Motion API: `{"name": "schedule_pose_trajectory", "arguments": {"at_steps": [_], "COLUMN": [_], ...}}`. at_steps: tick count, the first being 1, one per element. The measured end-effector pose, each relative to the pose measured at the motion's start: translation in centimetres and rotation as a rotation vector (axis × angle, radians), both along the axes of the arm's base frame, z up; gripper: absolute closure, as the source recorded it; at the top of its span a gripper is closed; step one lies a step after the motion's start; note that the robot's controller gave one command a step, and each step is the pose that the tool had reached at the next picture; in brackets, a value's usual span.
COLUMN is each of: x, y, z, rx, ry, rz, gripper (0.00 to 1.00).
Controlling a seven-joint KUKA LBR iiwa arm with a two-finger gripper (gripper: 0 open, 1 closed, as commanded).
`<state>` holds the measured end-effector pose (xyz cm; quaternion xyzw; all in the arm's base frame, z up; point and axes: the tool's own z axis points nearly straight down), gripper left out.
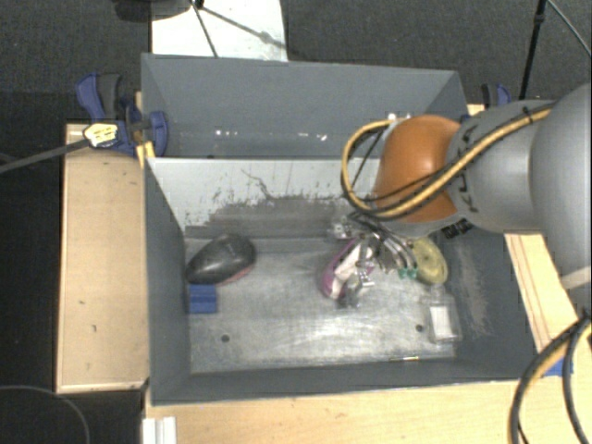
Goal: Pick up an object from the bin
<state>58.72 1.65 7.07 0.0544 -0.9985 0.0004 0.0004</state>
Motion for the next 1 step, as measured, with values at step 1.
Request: {"name": "schedule_pose_trajectory", "arguments": {"at_steps": [1], "x": [0.02], "y": [-0.11], "z": [0.16], "rx": [0.002], "ry": [0.001], "rz": [-0.001], "gripper": [1.0]}}
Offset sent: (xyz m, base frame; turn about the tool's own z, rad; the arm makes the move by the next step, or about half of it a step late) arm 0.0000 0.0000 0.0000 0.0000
